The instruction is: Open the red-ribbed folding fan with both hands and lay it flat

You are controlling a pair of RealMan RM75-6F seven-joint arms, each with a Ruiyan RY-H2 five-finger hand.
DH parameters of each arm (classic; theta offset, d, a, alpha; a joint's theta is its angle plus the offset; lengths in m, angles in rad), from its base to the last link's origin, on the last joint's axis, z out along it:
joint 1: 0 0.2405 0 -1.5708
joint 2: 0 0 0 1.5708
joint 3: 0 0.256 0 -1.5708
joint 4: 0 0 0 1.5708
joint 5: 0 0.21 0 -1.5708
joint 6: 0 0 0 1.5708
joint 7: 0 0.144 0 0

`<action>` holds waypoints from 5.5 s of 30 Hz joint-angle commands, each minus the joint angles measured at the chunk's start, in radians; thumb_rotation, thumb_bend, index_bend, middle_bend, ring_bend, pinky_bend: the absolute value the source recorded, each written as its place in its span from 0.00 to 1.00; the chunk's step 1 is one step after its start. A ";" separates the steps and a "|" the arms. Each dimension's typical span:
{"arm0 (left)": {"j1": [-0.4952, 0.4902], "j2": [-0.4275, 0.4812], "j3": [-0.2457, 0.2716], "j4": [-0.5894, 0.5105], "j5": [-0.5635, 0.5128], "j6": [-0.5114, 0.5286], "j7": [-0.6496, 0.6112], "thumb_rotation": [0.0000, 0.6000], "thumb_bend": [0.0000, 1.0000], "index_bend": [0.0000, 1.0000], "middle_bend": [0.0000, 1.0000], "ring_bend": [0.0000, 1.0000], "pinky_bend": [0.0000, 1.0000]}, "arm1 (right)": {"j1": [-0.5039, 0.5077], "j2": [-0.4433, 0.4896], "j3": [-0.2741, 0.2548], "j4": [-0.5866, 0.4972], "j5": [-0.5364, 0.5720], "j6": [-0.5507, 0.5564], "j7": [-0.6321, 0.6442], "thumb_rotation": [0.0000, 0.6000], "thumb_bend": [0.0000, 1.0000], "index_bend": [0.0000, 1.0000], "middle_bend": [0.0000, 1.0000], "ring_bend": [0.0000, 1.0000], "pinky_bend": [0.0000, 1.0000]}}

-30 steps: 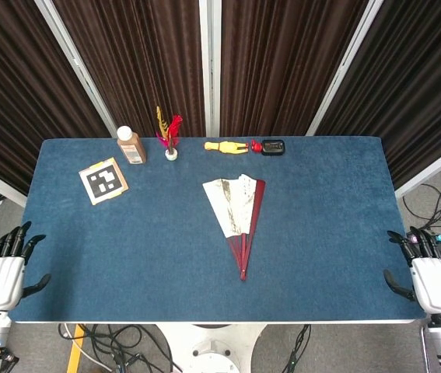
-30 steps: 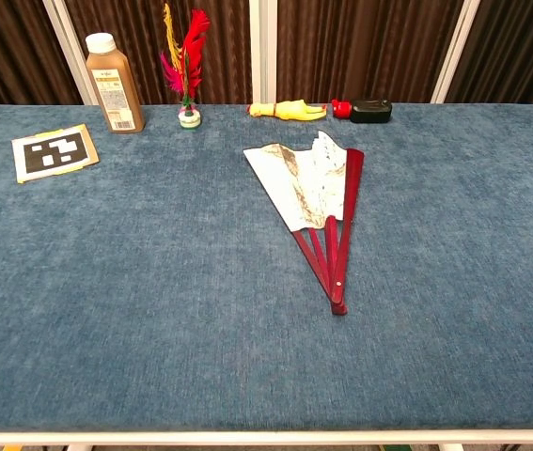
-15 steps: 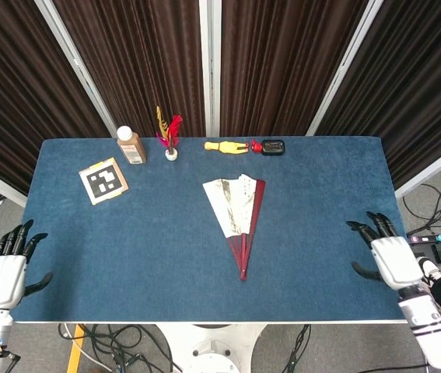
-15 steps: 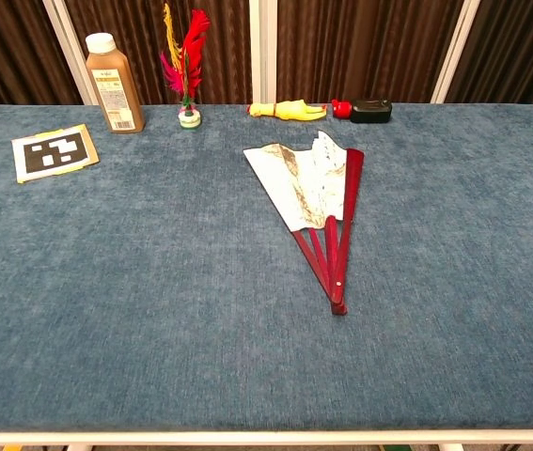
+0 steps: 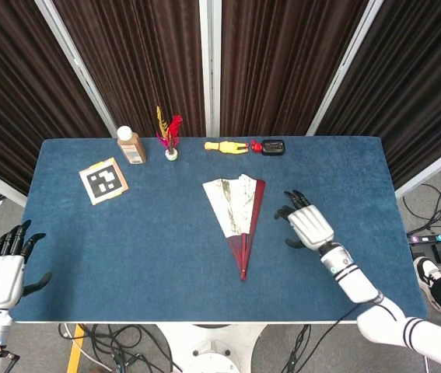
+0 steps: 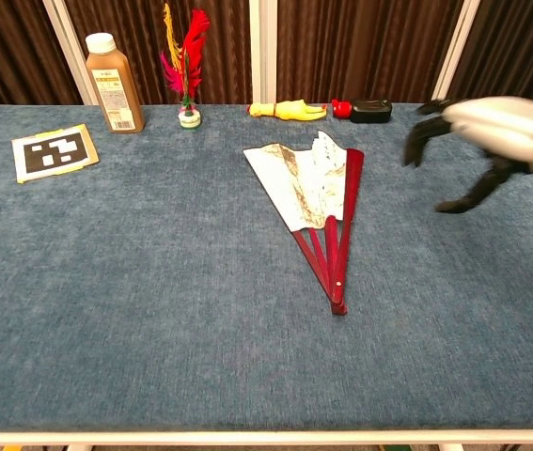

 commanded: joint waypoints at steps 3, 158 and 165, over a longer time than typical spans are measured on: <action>0.000 0.000 -0.003 0.005 -0.007 -0.002 -0.009 1.00 0.25 0.27 0.14 0.07 0.12 | 0.075 -0.143 -0.002 0.155 -0.008 -0.032 -0.042 1.00 0.12 0.36 0.36 0.00 0.02; -0.665 -0.683 -0.342 0.472 -0.176 -0.332 -0.835 1.00 0.32 0.67 0.62 0.45 0.32 | 0.423 0.001 0.056 -0.080 -0.130 0.247 0.055 1.00 1.00 0.90 0.70 0.38 0.24; -0.657 -0.676 -0.327 0.487 -0.178 -0.331 -0.766 1.00 0.41 0.73 0.68 0.50 0.35 | 0.417 0.010 0.052 -0.085 -0.139 0.260 0.058 1.00 1.00 0.90 0.71 0.38 0.24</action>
